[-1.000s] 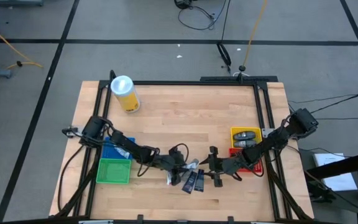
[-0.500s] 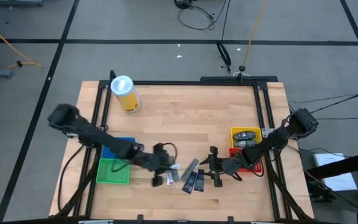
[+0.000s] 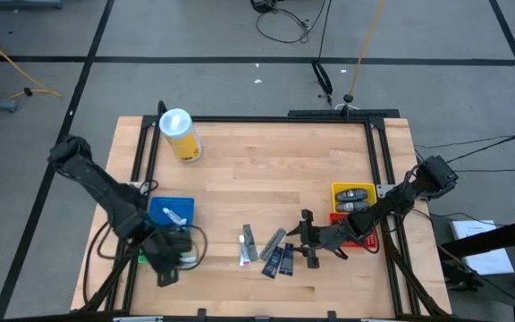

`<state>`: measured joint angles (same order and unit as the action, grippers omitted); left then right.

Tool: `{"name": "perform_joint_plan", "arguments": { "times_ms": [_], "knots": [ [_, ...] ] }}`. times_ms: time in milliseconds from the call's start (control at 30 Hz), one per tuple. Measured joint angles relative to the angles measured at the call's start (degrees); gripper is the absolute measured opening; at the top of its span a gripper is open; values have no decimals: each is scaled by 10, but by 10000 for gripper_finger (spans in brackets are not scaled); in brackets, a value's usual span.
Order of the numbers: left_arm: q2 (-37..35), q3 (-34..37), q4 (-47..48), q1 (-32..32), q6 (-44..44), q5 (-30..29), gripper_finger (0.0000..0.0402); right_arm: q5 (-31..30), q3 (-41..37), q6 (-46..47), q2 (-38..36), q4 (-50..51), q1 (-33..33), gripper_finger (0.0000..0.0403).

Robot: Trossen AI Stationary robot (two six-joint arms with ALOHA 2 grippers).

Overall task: Pick & Place Travel size toiletries
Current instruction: Put the white toothpaste into the green basket, then put the white toothpaste into the blue basket

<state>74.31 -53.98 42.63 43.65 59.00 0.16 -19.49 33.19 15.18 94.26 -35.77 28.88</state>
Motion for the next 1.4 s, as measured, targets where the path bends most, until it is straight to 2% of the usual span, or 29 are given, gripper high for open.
{"name": "perform_joint_plan", "arguments": {
  "times_ms": [167, 333, 467, 600, 833, 933, 1067, 1233, 1333, 1400],
  "knots": [
    [1, 0, 148, 55, 115, 32, 35, 0, 0, 0, 0, -7, 0, 196],
    [1, 1, 234, 101, 150, 9, 35, 0, 0, 0, 0, -9, 0, 196],
    [3, 16, 222, 119, 151, -26, 35, 0, 0, 0, 0, -9, 0, 196],
    [3, 42, 191, 121, 154, -28, 35, 0, 0, -6, 0, -9, -1, 196],
    [3, 79, 167, 121, 182, -33, 41, -1, 0, -92, 0, -54, -31, 196],
    [3, 85, 152, 123, 198, -33, 70, -1, 0, -144, 0, -95, -61, 196],
    [3, 85, 143, 124, 210, -32, 134, 1, 0, -204, 0, -125, -108, 196],
    [3, 85, 145, 123, 223, -33, 206, 2, 0, -220, 0, -129, -168, 196],
    [3, 85, 141, 119, 227, -59, 228, 9, 0, -220, 0, -125, -192, 196],
    [3, 85, 128, 115, 201, -85, 233, 37, 0, -221, 0, -124, -204, 196]
  ]
}}
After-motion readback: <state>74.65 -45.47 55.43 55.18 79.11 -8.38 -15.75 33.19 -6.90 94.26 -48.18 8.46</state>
